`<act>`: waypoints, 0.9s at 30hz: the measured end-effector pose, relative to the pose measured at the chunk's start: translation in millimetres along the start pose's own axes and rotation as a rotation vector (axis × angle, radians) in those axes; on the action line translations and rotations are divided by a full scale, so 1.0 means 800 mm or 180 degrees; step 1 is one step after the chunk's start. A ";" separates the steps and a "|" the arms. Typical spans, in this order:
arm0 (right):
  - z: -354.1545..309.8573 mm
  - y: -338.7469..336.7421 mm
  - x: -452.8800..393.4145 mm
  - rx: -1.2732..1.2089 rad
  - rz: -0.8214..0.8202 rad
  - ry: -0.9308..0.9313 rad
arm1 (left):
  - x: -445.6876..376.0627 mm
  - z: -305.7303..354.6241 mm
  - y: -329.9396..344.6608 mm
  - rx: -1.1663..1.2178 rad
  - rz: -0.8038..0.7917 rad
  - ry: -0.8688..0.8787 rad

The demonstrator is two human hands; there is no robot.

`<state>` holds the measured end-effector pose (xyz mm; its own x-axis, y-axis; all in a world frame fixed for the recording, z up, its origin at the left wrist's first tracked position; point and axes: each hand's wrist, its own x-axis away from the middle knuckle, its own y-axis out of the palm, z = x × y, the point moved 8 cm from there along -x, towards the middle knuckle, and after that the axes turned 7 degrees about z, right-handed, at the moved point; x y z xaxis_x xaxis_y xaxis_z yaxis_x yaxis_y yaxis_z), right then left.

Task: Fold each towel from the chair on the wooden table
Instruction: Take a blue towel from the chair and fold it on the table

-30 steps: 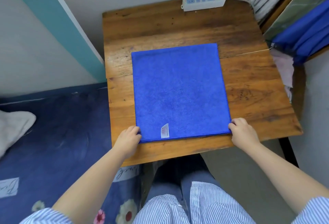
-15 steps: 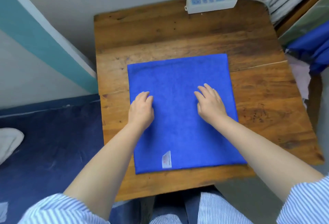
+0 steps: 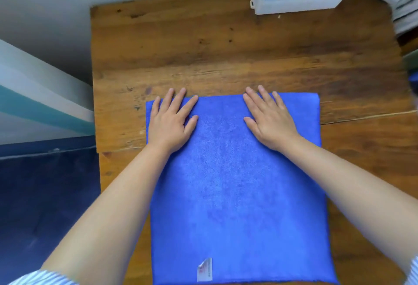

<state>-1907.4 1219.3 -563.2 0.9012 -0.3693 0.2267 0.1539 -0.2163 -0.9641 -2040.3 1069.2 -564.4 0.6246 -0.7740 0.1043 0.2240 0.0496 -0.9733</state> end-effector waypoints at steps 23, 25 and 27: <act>0.105 -0.085 0.013 0.0041 0.0100 0.0918 | -0.024 -0.027 -0.057 -0.0281 -0.0194 -0.0414; 0.106 -0.093 0.025 -0.0134 0.0301 0.0919 | -0.017 -0.025 -0.068 -0.0301 0.0002 -0.0387; 0.095 -0.102 0.055 -0.0278 0.0549 0.0772 | 0.010 -0.020 -0.083 -0.0151 0.0244 -0.0268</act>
<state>-1849.6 1289.2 -485.0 0.7865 -0.6100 0.0972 -0.0379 -0.2047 -0.9781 -2061.7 1049.6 -502.4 0.6997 -0.7131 0.0441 0.1388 0.0750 -0.9875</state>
